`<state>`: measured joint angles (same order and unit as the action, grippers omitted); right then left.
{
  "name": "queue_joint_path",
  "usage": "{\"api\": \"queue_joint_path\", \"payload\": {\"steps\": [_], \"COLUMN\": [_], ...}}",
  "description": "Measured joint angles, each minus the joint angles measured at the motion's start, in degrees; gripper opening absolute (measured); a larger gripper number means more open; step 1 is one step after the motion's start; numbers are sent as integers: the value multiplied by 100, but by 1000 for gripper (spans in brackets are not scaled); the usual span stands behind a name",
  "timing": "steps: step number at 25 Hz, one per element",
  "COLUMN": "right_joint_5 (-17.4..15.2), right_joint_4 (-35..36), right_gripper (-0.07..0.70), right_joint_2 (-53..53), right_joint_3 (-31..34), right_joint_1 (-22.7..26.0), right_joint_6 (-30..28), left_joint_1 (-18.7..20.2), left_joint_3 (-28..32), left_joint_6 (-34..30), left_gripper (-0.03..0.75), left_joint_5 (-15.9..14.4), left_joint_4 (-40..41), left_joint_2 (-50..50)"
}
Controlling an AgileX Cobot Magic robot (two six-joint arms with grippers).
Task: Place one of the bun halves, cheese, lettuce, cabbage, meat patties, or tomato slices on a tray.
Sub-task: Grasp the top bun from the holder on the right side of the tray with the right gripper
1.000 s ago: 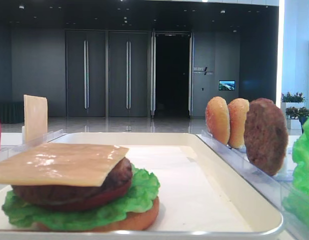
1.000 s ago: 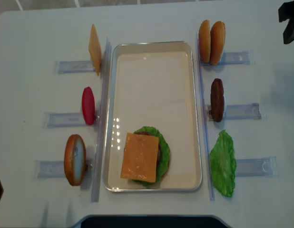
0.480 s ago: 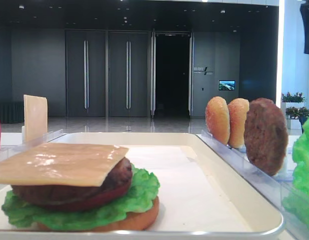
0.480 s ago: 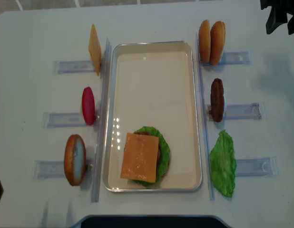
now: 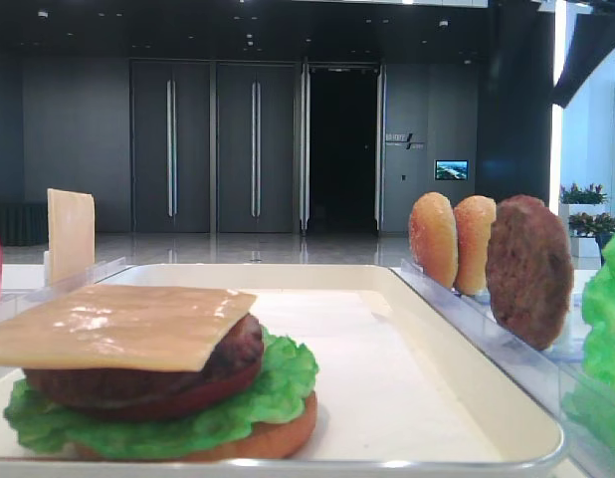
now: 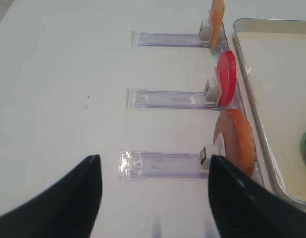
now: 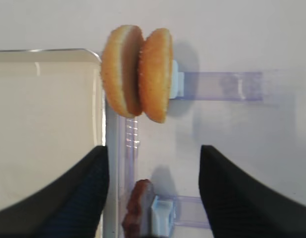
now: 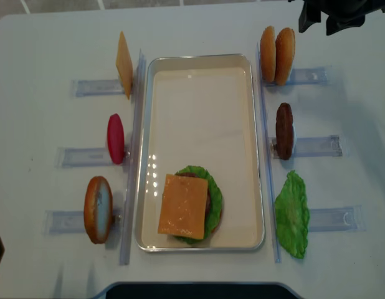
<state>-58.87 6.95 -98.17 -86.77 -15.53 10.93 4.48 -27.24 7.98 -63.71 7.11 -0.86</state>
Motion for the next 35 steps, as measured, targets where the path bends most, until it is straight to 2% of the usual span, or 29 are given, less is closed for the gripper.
{"api": "queue_joint_path", "payload": {"steps": [5, 14, 35], "right_joint_5": [281, 541, 1487], "right_joint_4": [132, 333, 302], "right_gripper": [415, 415, 415], "right_joint_2": [0, -256, -1006], "right_joint_3": [0, 0, 0], "right_joint_1": [-380, -779, -820], "right_joint_6": [156, 174, 38], "left_joint_1": [0, 0, 0], "left_joint_3": [0, 0, 0], "left_joint_6": [0, 0, 0], "left_gripper": [513, 513, 513], "left_joint_5": [0, 0, 0], "left_joint_4": [0, 0, 0], "left_joint_2": [0, 0, 0]}}
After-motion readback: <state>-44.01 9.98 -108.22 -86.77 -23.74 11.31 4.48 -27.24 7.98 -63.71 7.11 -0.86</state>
